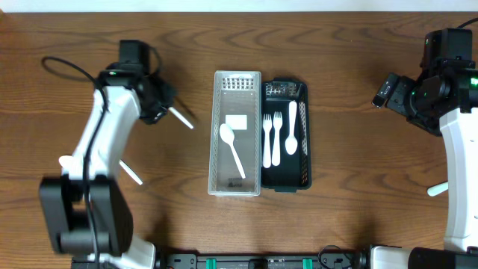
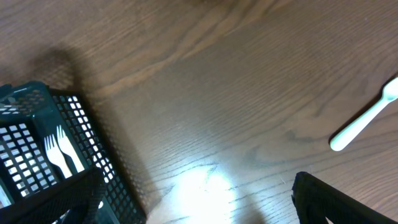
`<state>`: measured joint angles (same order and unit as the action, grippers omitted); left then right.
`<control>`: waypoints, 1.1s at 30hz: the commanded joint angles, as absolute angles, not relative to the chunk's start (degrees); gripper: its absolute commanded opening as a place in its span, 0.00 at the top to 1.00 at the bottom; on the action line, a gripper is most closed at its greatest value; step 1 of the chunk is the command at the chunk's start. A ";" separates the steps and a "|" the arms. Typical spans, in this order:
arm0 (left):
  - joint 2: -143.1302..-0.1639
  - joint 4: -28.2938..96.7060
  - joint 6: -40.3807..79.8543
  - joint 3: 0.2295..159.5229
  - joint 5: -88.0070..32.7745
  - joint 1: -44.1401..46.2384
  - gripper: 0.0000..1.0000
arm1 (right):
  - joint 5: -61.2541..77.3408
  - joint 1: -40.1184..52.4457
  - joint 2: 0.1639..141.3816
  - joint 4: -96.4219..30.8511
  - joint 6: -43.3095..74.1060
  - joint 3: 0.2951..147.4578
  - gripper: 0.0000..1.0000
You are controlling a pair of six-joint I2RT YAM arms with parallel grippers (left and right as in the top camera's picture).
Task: Pack container
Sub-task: 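Carry the spoon with the left gripper and drop it in the clear basket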
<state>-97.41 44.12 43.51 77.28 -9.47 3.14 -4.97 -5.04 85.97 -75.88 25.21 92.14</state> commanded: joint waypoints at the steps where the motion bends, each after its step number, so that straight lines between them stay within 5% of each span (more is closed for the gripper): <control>1: -91.46 44.88 27.55 77.62 -5.23 9.08 0.94 | -6.00 -5.61 85.89 -76.05 25.15 92.14 0.01; 12: -92.49 47.11 19.14 77.21 -5.26 28.95 0.94 | -6.00 -5.61 85.89 -76.05 25.17 92.14 0.01; 15: -96.20 47.27 22.70 77.21 -4.75 31.40 0.84 | -5.98 -5.61 85.89 -76.12 25.17 92.14 0.01; 20: -99.88 47.64 26.41 77.21 -4.62 31.44 0.83 | -5.98 -5.61 85.89 -76.58 25.15 92.14 0.01; 24: -99.61 47.68 24.84 77.28 -2.04 30.68 0.39 | -5.98 -5.61 85.89 -76.86 24.56 92.14 0.01; 27: -97.73 49.84 23.62 78.15 -1.39 29.50 0.26 | -5.96 -5.61 85.89 -76.95 24.56 92.14 0.01; 33: -87.77 56.38 26.33 79.26 9.50 24.40 0.17 | -5.96 -5.61 85.89 -76.95 23.77 92.14 0.01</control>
